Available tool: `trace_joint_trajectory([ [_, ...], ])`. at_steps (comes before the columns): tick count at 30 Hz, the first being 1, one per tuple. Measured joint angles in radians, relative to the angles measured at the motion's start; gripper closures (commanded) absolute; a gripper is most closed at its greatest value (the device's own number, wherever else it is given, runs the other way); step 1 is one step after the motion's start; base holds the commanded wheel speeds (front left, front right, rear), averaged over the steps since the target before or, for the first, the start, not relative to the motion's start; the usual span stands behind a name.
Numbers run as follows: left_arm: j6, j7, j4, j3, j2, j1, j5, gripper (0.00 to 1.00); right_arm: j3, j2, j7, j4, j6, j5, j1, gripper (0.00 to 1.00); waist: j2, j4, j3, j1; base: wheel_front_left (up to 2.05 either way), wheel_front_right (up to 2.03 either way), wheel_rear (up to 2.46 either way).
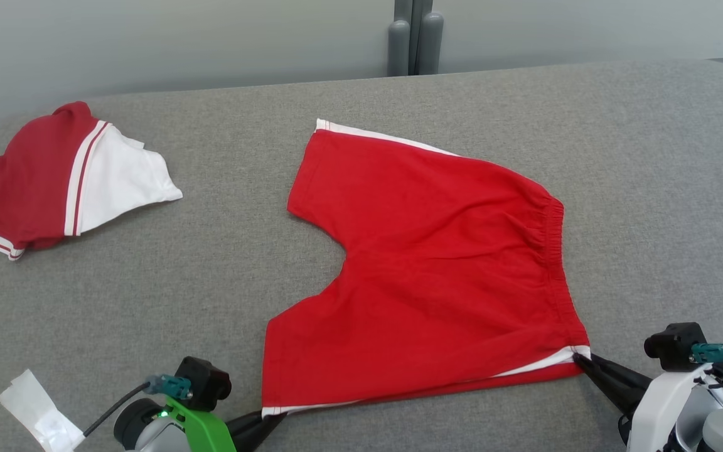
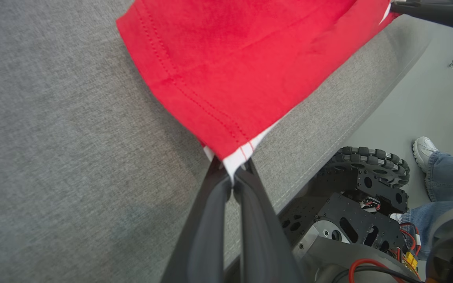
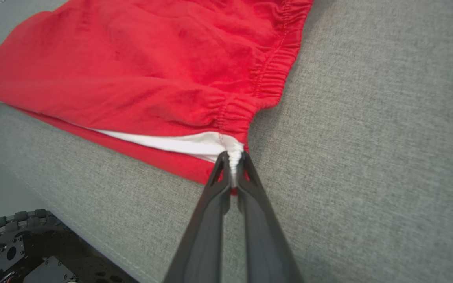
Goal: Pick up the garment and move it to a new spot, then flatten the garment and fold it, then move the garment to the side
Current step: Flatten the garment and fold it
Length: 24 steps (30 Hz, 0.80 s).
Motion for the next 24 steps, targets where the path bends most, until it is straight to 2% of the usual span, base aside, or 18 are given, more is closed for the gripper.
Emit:
trace_joint_trajectory([
  [7, 0.000, 0.001, -0.001, -0.019, -0.001, 0.015, -0.010, 1.00, -0.025, 0.000, 0.000, 0.001, 0.000, -0.015, 0.012, 0.98, 0.0000, -0.009, 0.003, 0.0000, 0.00, 0.00, 0.00],
  [10, 0.000, 0.001, 0.004, -0.019, -0.003, 0.027, -0.012, 1.00, -0.045, 0.010, 0.000, 0.002, 0.005, -0.028, 0.015, 0.38, 0.0000, -0.014, 0.005, 0.0000, 0.00, 0.00, 0.00],
  [11, 0.000, 0.001, 0.008, -0.017, -0.005, 0.031, -0.020, 1.00, -0.050, 0.012, 0.000, 0.002, 0.005, -0.032, 0.016, 0.06, 0.0000, -0.015, 0.006, 0.0000, 0.00, 0.00, 0.00],
  [12, 0.000, 0.001, 0.011, -0.015, -0.007, 0.035, -0.030, 1.00, -0.054, 0.013, 0.000, 0.002, 0.005, -0.033, 0.016, 0.00, 0.0000, -0.016, 0.007, 0.0000, 0.00, 0.00, 0.00],
  [14, 0.000, -0.004, 0.015, -0.004, -0.014, 0.042, -0.040, 1.00, -0.063, 0.013, 0.000, 0.002, 0.004, -0.041, 0.019, 0.00, 0.0000, -0.018, 0.008, 0.0000, 0.00, 0.00, 0.00],
  [16, 0.000, -0.014, 0.017, 0.007, -0.023, 0.048, -0.048, 0.60, -0.073, 0.013, 0.000, 0.001, 0.004, -0.047, 0.022, 0.00, 0.0000, -0.019, 0.010, 0.0000, 0.00, 0.00, 0.00],
  [17, 0.000, -0.019, 0.018, 0.008, -0.026, 0.050, -0.050, 0.53, -0.080, 0.013, 0.000, 0.000, 0.004, -0.050, 0.026, 0.00, 0.0000, -0.020, 0.011, 0.0000, 0.00, 0.00, 0.00],
  [18, 0.000, -0.019, 0.018, 0.008, -0.027, 0.053, -0.053, 0.41, -0.089, 0.012, 0.000, -0.001, 0.004, -0.053, 0.034, 0.00, 0.0000, -0.021, 0.011, 0.0000, 0.00, 0.00, 0.00],
  [20, 0.007, -0.033, 0.017, 0.014, -0.027, 0.068, -0.063, 0.00, -0.107, 0.007, 0.000, -0.004, 0.004, -0.058, 0.065, 0.00, 0.0000, -0.024, 0.014, 0.0000, 0.00, 0.00, 0.00],
  [24, 0.023, -0.036, 0.007, 0.019, -0.017, 0.082, -0.063, 0.00, -0.147, -0.001, 0.000, -0.017, 0.005, -0.065, 0.104, 0.00, 0.0000, -0.027, 0.016, 0.0000, 0.00, 0.00, 0.00],
])
